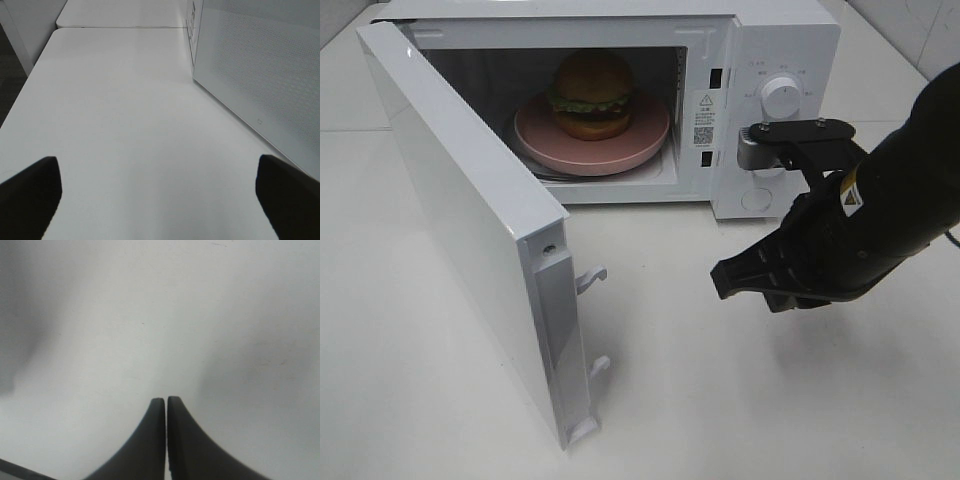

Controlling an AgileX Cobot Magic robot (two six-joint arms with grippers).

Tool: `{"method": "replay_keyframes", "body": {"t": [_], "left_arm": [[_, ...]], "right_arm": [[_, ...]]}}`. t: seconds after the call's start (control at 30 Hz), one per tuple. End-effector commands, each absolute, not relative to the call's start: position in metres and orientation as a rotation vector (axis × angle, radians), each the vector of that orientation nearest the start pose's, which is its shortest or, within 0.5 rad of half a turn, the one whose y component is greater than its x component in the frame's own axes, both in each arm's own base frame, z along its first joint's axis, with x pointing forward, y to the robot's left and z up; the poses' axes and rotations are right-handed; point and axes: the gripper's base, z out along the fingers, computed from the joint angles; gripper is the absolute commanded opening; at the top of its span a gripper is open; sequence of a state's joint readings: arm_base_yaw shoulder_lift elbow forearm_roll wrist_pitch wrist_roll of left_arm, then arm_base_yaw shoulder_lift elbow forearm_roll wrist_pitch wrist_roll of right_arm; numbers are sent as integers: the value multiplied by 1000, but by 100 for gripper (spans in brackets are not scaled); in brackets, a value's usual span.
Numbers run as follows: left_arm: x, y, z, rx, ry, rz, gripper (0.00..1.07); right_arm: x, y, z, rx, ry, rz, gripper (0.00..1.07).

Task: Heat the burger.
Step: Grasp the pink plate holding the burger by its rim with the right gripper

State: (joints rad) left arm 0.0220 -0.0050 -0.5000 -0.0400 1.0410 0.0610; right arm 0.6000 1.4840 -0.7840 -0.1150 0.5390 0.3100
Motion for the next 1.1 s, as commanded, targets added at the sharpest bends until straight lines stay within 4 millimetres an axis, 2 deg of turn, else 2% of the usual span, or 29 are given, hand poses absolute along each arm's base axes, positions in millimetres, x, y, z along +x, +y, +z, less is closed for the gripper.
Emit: {"method": "replay_keyframes", "body": {"t": [0.03,0.07,0.1,0.17,0.23,0.33,0.4,0.43,0.47,0.5,0.53,0.6,0.63,0.7,0.73,0.8,1.03,1.1], "left_arm": [[-8,-4,278,39,1996,4,98],[-8,-4,278,39,1996,4,98],[-8,-4,278,39,1996,4,98],[-8,-4,278,39,1996,4,98],[-8,-4,278,39,1996,4,98],[-8,-4,278,39,1996,4,98],[-8,-4,278,39,1996,4,98],[-8,-4,278,39,1996,4,98],[-8,-4,278,39,1996,4,98],[-8,-4,278,39,1996,4,98],[-8,-4,278,39,1996,4,98],[-8,-4,278,39,1996,4,98],[-8,-4,278,39,1996,4,98],[-8,-4,278,39,1996,4,98],[-8,-4,278,39,1996,4,98],[-8,-4,278,39,1996,4,98],[-8,-4,278,39,1996,4,98],[-8,-4,278,39,1996,4,98]], "right_arm": [[227,143,209,-740,2647,15,2],[227,143,209,-740,2647,15,2],[229,143,213,-856,2625,-38,2],[229,143,215,-903,2612,-54,2],[232,144,221,-1147,2519,-110,3],[232,144,222,-1204,2496,-123,3],[232,144,222,-1524,2331,-191,4],[232,144,222,-1524,2331,-191,4],[232,144,222,-1590,2290,-205,4],[232,144,222,-1733,2194,-235,4],[232,144,222,-1733,2194,-235,4],[232,144,222,-1953,2017,-283,5],[232,144,222,-1953,2017,-283,5],[232,144,222,-2152,1829,-332,6],[232,144,222,-2152,1829,-332,6],[232,144,222,-2294,1672,-364,8],[234,143,223,-2369,1556,-414,15],[236,144,224,-2336,1565,-429,26]]}}
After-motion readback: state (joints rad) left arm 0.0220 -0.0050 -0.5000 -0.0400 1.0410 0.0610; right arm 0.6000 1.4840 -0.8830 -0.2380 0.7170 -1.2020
